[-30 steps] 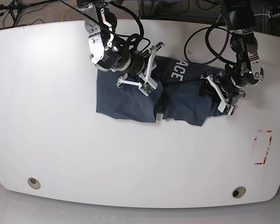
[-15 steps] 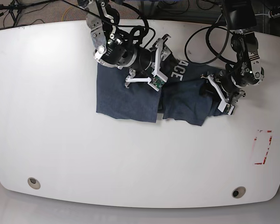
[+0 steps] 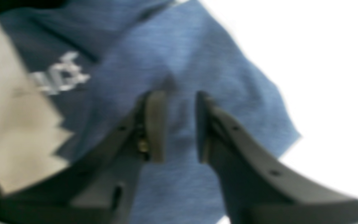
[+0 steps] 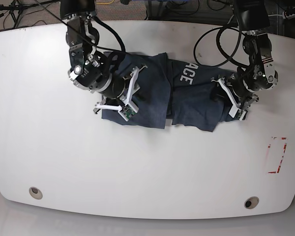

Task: Fold the T-shirt properly
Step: 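Press the right gripper onto the folded stack to flatten it, then grasp the strip end with the left gripper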

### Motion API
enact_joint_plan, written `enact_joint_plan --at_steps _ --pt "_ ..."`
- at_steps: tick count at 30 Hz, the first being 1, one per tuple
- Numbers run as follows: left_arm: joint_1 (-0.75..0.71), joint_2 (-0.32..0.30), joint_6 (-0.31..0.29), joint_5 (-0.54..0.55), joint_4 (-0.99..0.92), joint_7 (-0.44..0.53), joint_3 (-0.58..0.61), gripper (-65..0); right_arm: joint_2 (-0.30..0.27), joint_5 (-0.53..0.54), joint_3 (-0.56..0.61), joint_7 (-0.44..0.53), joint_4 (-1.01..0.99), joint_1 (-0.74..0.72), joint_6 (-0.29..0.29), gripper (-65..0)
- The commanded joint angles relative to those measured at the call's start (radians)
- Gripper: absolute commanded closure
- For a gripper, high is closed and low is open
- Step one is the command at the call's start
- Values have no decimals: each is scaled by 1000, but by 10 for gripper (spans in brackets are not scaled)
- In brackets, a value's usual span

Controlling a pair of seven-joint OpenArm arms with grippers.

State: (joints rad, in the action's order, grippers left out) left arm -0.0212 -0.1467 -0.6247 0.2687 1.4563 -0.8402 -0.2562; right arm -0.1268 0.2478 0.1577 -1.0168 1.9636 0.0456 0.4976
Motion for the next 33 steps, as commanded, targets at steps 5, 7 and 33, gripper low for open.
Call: enact_joint_plan --at_steps 5,7,33 --pt "-12 -1 7 -53 21 -92 2 -338 -17 3 -10 60 -122 -54 59 -54" --pt "-6 0 7 -52 27 -92 4 -338 -17 -2 -10 91 -162 -51 77 -54" --pt "83 9 7 255 206 -305 -259 -506 -44 -3 -8 273 -412 -28 100 -54"
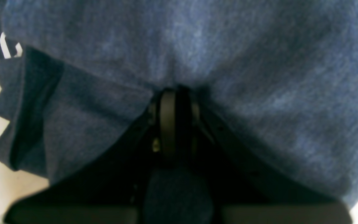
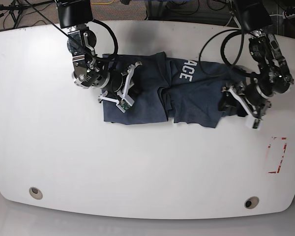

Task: Fold the T-shirt properly
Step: 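Grasp the strip end with the left gripper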

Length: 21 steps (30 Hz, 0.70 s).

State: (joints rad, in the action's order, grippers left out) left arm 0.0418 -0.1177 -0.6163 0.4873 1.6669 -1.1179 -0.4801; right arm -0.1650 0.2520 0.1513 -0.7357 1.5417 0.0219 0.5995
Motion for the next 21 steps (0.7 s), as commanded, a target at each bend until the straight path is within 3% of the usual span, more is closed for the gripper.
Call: enact_joint_plan --at_steps 1,11,21 --pt "23 -24 -1 47 -15 -43 -52 -521 -6 -7 -2 -8 10 -3 -2 -54" --pt "43 -142 -1 261 -276 -75 -118 -532 -5 -7 0 -8 10 5 -2 -54" --pt "48 -168 -1 325 -466 -72 -114 -532 -5 -6 0 -8 12 5 -2 -52"
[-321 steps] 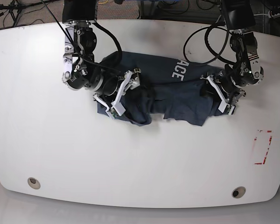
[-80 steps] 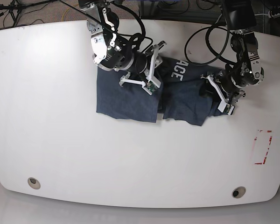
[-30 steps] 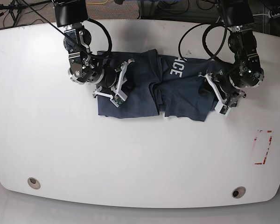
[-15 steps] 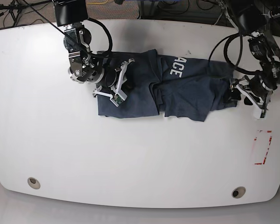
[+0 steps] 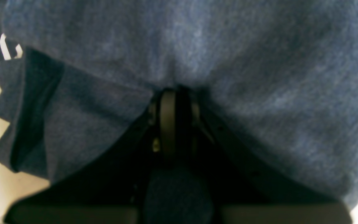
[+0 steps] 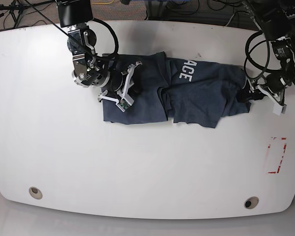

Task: Fold the T-shirt properly
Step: 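Grasp the strip end with the left gripper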

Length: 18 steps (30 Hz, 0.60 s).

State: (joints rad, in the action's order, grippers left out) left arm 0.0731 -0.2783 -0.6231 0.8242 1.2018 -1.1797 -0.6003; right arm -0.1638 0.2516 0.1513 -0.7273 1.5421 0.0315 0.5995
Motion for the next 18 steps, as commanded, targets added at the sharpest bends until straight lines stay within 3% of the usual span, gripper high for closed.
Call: enact_joint_plan --at_steps 1,10,12,18 --pt "17 -8 6 -12 -3 -10 7 -532 -6 -5 0 -16 11 -5 -2 -52" --pt "12 11 6 22 -4 -12 142 -525 -6 -5 0 -16 11 -5 -2 -52" --pt "11 12 6 22 -3 -13 171 -497 -6 -5 0 -16 11 -5 -2 -52" --pt "11 12 10 17 -1 -12 231 -258 -4 -4 -2 -16 11 -5 -2 -52"
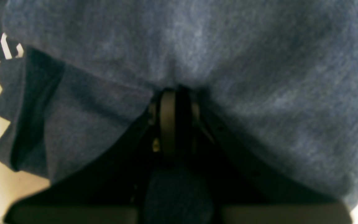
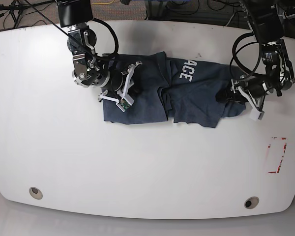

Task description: Fold the T-shirt properly

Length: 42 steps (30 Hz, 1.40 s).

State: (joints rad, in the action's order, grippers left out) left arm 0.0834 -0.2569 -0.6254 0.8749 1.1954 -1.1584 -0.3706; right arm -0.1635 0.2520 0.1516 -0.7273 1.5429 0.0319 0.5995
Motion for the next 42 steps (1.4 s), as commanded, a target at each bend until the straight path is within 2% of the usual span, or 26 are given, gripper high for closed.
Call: enact_joint_plan --at_steps 1,3,5,14,20,31,39,42 --pt "0 -8 14 -33 5 -32 0 -196 -5 -4 -2 -16 11 -5 -2 -52" --pt "0 -8 14 -33 7 -25 0 -111 -5 -4 -2 -16 11 -5 -2 -52" --pt "0 -8 14 -33 14 -9 0 -78 -5 -4 -2 -16 11 -5 -2 -52" --pt "-30 -8 19 -38 243 14 11 -74 -5 -4 -2 -16 11 -3 -2 -52" --pt "-32 -8 71 -32 421 -33 77 -74 -5 -6 -2 -16 11 -3 -2 -52" --pt "-32 -3 71 -29 607 -58 316 -75 -5 -6 -2 -16 6 -5 -8 -52" --pt "-30 86 68 -29 644 -59 378 -76 -6 -7 -2 -16 1 -7 -10 -52" --pt "-24 126 42 -29 651 -61 384 -76 -6 -7 -2 -16 -11 -7 -10 -52"
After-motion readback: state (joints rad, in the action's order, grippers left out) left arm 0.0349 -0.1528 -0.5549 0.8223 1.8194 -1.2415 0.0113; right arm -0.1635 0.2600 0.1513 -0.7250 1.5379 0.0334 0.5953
